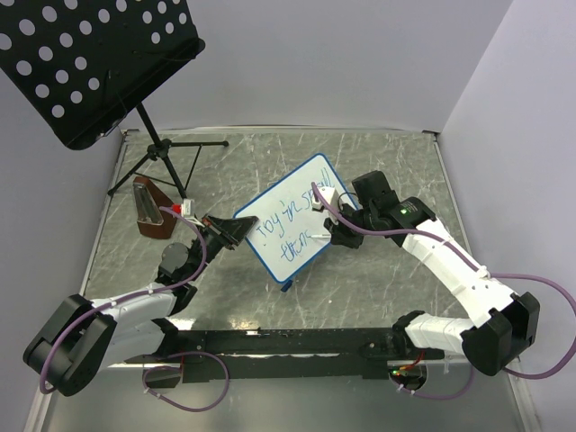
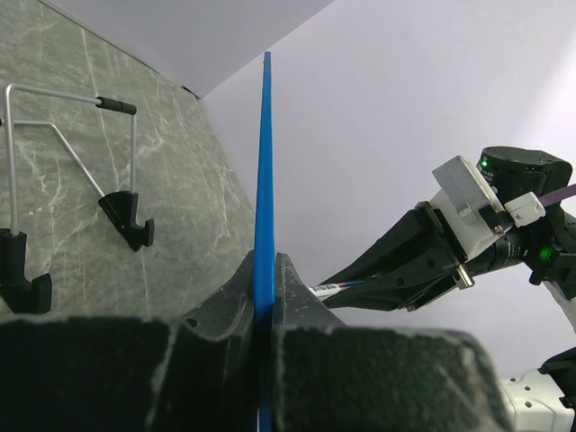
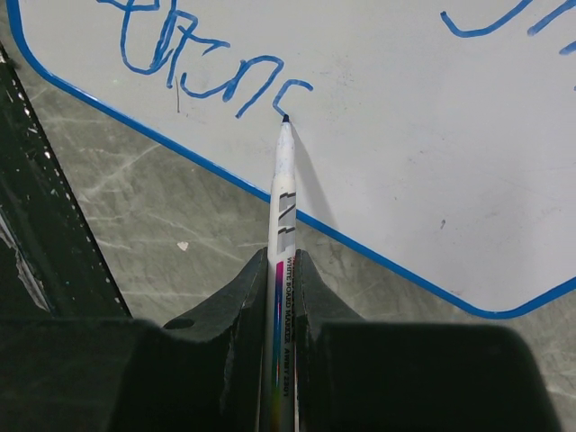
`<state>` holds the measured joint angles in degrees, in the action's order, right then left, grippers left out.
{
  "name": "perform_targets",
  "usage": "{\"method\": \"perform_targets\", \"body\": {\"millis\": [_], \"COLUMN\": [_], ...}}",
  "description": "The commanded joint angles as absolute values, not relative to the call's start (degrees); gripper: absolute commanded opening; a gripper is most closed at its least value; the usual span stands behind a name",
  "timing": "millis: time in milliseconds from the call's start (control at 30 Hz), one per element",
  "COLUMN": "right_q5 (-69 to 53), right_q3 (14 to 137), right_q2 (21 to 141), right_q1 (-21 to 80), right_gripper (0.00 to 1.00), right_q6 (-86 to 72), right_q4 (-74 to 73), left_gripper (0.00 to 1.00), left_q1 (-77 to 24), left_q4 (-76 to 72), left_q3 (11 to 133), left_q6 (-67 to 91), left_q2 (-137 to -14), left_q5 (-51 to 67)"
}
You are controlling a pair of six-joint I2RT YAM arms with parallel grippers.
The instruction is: Write a sentence on the whiteboard
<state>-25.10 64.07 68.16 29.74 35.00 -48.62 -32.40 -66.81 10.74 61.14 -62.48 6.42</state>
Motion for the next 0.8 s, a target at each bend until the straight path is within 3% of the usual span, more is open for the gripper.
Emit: {"method": "perform_targets", "body": {"millis": [0,767], "right_q5": [-23.6,-23.1], "right_q3": [66.6,64.8], "right_q2": [67.4,66.8], "right_q1": [29.3,29.4], "right_gripper": [0.00,0.00], "right_q6": [34.5,35.2], "right_q4": [-46.0,-48.7], "left_gripper": [0.01,0.01], "left_q1": [-32.3,-32.1], "left_q4": [-81.4,-81.7], "left_q3": [12.4,12.8], "left_q6": [64.1,64.2], "left_q2": [-61.0,-61.6], "left_q5": [6.8,6.9]}}
